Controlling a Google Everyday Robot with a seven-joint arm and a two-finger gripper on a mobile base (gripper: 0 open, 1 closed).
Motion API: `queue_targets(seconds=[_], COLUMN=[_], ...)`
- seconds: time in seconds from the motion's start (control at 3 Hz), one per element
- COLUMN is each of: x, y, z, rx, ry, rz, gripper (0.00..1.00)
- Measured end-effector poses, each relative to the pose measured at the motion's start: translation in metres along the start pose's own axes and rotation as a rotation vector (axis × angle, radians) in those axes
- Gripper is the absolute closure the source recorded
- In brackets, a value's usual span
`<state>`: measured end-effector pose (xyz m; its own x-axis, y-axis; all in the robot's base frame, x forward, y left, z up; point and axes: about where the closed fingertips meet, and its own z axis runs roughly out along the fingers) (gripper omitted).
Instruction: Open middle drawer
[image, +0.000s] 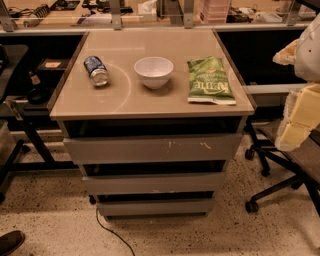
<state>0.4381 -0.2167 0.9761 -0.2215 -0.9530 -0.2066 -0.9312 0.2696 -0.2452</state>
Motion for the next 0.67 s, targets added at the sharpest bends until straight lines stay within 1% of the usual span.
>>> queue_targets(seconds=[0.33, 0.67], x=[0.000, 0.000], y=[0.000, 0.011], z=[0.000, 0.020], rx=[0.000, -0.025], ry=[0.000, 0.003], rz=[0.000, 0.012], gripper=[0.00, 0.00])
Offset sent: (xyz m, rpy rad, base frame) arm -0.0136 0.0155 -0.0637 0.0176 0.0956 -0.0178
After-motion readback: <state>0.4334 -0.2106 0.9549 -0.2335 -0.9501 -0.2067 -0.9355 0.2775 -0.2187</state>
